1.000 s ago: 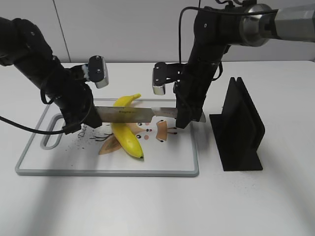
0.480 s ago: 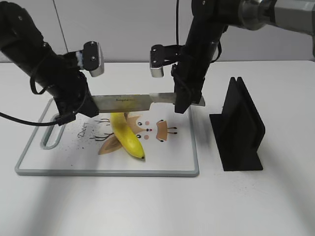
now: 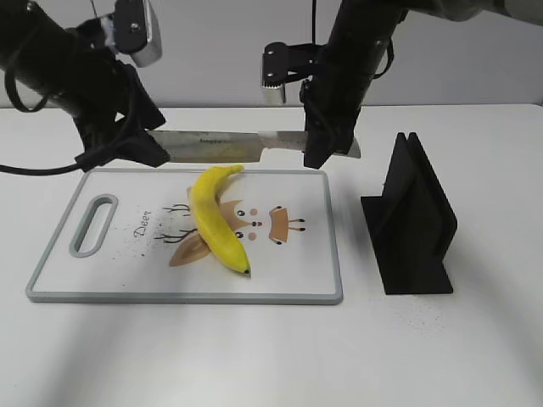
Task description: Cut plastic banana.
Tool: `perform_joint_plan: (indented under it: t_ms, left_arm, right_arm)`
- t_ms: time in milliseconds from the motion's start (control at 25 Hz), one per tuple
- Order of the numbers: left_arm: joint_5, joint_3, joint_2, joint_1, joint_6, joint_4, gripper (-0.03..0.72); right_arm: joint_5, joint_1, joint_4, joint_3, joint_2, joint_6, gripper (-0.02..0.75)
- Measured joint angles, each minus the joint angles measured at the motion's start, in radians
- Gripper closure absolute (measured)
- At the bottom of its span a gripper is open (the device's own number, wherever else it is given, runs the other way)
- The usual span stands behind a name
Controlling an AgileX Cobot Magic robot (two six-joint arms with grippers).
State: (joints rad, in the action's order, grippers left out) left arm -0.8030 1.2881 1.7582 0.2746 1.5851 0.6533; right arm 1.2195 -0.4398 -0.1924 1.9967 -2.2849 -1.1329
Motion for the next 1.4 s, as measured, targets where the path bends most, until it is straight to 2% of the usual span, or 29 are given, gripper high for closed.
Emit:
perform_joint_plan:
  t_ms: [280, 400, 520, 720, 920, 1000, 1200, 1400]
  left_arm:
    - [-0.012, 0.0, -0.123, 0.004, -0.015, 0.006, 0.092]
    - [0.011, 0.0, -0.177, 0.004, -0.092, -0.007, 0.096]
    - [0.069, 0.0, -0.233, 0.003, -0.258, -0.092, 0.097]
    - [0.148, 0.0, -0.31, -0.018, -0.667, -0.279, 0.098]
    - [0.075, 0.0, -0.366, -0.107, -1.095, -0.394, 0.109]
    - [-0.003, 0.0, -0.374, -0.153, -1.213, -0.431, 0.117]
    - [-0.187, -0.005, -0.386, -0.244, -1.34, -0.48, 0.121]
    - [-0.22, -0.023, -0.479, -0.251, -1.37, -0.524, 0.122]
  right_arm:
    - [-0.017, -0.005, 0.026, -0.015, 0.005, 0.031, 0.558]
    - [-0.017, -0.017, 0.025, -0.015, 0.014, 0.043, 0.558]
    - [-0.017, -0.023, 0.025, -0.02, 0.053, 0.053, 0.558]
    - [-0.016, -0.025, 0.022, -0.035, 0.148, 0.225, 0.558]
    - [-0.015, -0.025, 0.024, -0.078, 0.225, 0.554, 0.558]
    - [-0.014, -0.025, 0.025, -0.091, 0.26, 0.653, 0.558]
    - [-0.013, -0.025, 0.023, -0.131, 0.364, 0.877, 0.558]
    - [-0.013, -0.025, 0.022, -0.232, 0.497, 1.061, 0.558]
